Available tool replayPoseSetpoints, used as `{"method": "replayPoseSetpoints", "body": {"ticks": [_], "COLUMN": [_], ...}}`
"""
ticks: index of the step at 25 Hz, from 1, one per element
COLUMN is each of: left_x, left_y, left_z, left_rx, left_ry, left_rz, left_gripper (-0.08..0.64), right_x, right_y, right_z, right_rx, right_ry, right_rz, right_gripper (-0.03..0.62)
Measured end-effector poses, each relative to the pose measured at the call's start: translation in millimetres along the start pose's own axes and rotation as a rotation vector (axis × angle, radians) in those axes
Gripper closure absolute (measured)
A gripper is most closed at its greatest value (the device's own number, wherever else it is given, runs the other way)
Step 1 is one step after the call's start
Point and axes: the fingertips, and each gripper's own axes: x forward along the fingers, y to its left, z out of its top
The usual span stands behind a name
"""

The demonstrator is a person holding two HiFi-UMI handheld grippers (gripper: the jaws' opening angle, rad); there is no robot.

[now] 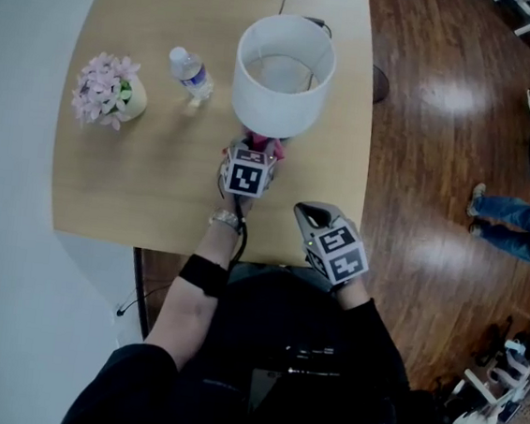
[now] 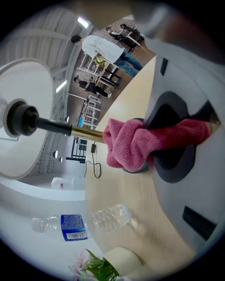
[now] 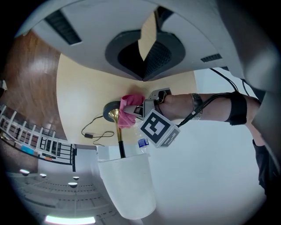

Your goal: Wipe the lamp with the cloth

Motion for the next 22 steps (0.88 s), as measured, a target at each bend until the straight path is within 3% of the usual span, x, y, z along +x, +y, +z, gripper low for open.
{"method": "replayPoseSetpoints", "body": {"ticks": [7, 14, 22], "left_x": [19, 40, 63], "left_y": [-30, -44, -35], "left_z": [9, 27, 57], "left_rx": [-0.117, -0.168, -0.301], "left_ry": [0.004, -0.031, -0.093], "left_rz": [0.076, 0.189, 0.350], "left_gripper": [0.463, 0.462, 0.462], "right_x": [-20, -40, -63], "right_y": [-38, -83, -138], "right_z": [-18, -47, -64], "right_rx": [0.025, 0.050, 0.045], "right_ry": [-0.008, 0.011, 0.026], "right_rz": [0.031, 0.053, 0.066], "right_gripper": [0.588, 0.588, 0.588]}}
